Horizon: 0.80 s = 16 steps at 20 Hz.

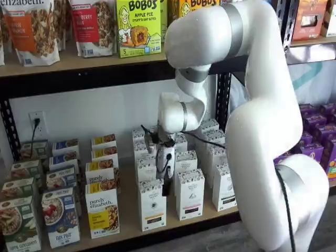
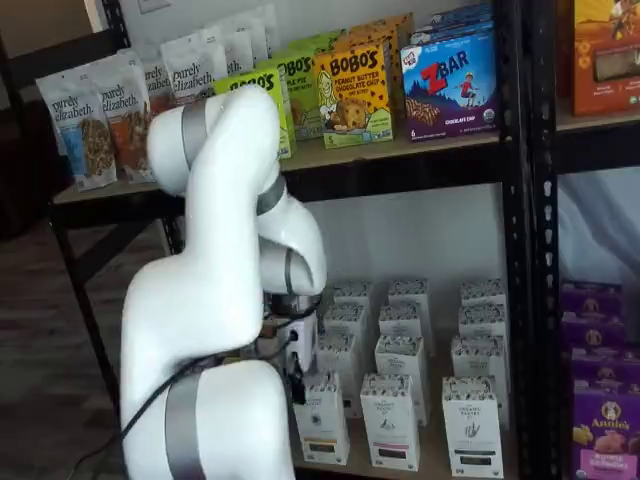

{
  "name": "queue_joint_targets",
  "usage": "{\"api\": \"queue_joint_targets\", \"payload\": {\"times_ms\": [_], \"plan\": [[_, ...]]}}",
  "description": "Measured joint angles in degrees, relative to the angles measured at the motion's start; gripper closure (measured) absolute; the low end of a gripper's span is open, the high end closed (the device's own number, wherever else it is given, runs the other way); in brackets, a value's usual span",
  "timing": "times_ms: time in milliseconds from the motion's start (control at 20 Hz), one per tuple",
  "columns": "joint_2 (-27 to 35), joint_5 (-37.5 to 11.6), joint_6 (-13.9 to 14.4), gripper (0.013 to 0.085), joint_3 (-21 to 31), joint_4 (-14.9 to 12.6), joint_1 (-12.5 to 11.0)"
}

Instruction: Pick up the white box with a yellow strip in the middle, on the bottom shelf, the fourth box from the left

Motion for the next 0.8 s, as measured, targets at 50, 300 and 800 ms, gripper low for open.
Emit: {"api": "queue_joint_targets", "payload": {"times_ms": [50, 300, 800], "plan": [[0.2, 0.6, 0.6, 0.013, -0.3, -0.9, -0.2], [1.6, 1.3, 0.8, 0.013, -1.0, -3.1, -2.0], [3.8, 2.2, -10.4, 0.013, -3.5, 8.2, -3.0]]}}
